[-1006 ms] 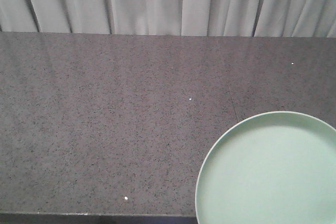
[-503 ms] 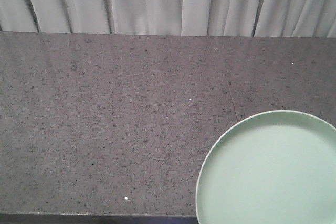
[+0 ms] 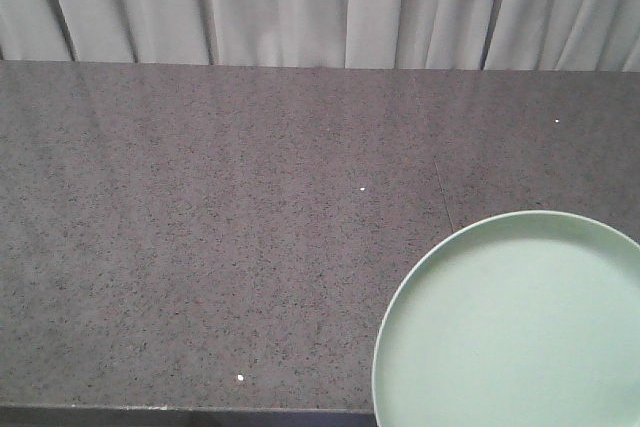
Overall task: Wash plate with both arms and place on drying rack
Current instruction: 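Hold the plate raised in the right gripper while the base turns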
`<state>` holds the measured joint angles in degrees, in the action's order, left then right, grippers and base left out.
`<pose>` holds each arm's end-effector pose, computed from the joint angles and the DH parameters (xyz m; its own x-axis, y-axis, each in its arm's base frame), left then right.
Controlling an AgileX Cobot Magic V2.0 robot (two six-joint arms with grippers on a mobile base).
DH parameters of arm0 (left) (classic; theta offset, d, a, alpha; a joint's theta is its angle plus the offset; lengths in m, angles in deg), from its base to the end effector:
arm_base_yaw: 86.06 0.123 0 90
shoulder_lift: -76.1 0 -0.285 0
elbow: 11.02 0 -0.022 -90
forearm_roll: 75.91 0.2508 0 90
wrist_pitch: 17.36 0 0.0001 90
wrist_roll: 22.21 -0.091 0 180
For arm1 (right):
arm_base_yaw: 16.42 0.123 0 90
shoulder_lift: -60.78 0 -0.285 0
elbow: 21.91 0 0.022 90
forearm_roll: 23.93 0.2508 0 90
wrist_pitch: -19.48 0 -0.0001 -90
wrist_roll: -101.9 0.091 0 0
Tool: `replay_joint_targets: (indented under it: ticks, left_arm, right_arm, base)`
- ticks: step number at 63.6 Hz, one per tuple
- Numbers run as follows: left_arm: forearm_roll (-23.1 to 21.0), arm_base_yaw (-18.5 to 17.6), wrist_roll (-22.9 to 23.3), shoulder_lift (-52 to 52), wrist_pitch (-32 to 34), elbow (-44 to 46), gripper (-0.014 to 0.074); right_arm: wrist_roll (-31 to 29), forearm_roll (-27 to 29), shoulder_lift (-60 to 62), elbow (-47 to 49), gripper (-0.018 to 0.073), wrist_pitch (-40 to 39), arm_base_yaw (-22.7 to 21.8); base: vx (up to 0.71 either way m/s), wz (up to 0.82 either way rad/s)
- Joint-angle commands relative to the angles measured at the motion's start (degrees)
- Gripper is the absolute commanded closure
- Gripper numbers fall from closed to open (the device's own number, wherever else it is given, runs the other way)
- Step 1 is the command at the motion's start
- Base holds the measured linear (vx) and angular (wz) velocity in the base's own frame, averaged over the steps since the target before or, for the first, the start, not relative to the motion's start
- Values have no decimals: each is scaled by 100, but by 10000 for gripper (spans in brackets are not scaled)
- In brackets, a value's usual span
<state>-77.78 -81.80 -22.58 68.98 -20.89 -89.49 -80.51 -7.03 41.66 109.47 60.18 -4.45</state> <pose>0.0564 0.0040 0.2008 0.0172 -0.0249 -0.9995 -0.0719 0.9971 -0.0261 0.0354 0.0252 0.3052 -0.3541 0.1089 -0.9289 -0.3213 0.9186 0.2302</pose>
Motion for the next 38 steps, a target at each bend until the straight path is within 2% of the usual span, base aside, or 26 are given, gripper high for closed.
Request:
replay_joint_targets:
  ticks: [1,38]
  left_arm:
    - [-16,-4,37,23,405,121,603]
    - [-16,-4,37,23,405,121,603]
  right_arm:
    - [0,32,-74,150,564,-490,-19]
    - [0,32,-74,150,564,-490,-19]
  base:
    - [0,0]
    - [-2,8]
